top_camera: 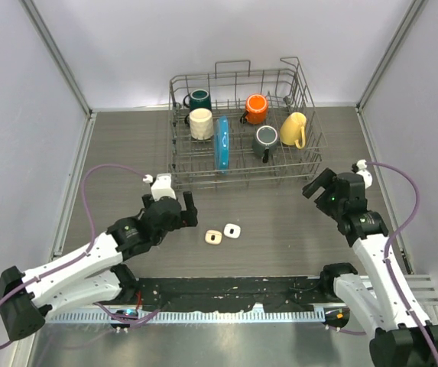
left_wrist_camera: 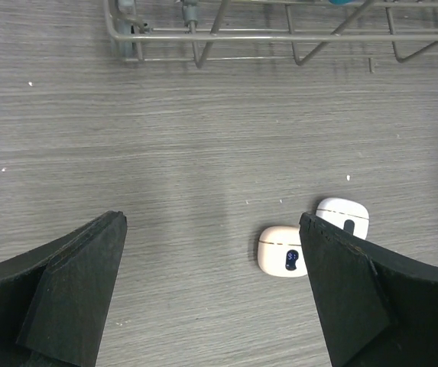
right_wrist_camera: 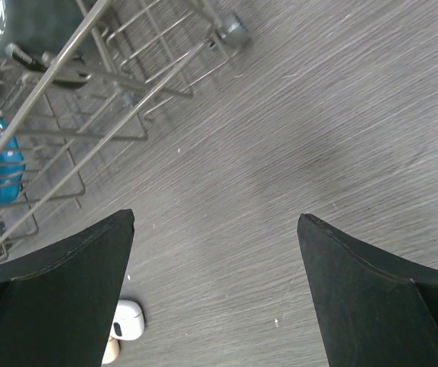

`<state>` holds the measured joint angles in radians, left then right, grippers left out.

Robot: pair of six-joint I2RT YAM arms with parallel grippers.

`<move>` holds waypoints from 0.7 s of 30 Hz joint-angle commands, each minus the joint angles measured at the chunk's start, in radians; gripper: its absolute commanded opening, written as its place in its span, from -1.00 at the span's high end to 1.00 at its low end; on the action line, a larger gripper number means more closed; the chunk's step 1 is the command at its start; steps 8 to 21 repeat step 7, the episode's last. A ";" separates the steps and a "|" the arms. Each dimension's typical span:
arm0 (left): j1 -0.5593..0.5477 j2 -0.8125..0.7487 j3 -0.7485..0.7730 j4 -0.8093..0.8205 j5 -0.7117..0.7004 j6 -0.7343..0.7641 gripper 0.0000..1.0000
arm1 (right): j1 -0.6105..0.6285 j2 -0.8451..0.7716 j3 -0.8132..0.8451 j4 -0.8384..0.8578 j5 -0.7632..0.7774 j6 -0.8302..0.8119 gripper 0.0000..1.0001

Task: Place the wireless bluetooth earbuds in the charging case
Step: Reset both arms

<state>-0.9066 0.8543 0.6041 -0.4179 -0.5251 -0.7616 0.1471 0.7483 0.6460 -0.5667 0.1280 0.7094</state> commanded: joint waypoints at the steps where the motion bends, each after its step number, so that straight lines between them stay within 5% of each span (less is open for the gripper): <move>1: 0.003 0.041 0.068 -0.067 -0.059 0.016 -0.99 | -0.095 -0.007 0.015 0.001 -0.114 -0.062 -0.87; 7: 0.005 -0.073 0.001 -0.009 -0.059 0.027 -1.00 | -0.096 0.002 0.067 -0.022 -0.045 -0.102 -0.87; 21: 0.005 -0.073 0.001 -0.009 -0.059 0.027 -1.00 | -0.096 0.002 0.067 -0.022 -0.045 -0.102 -0.87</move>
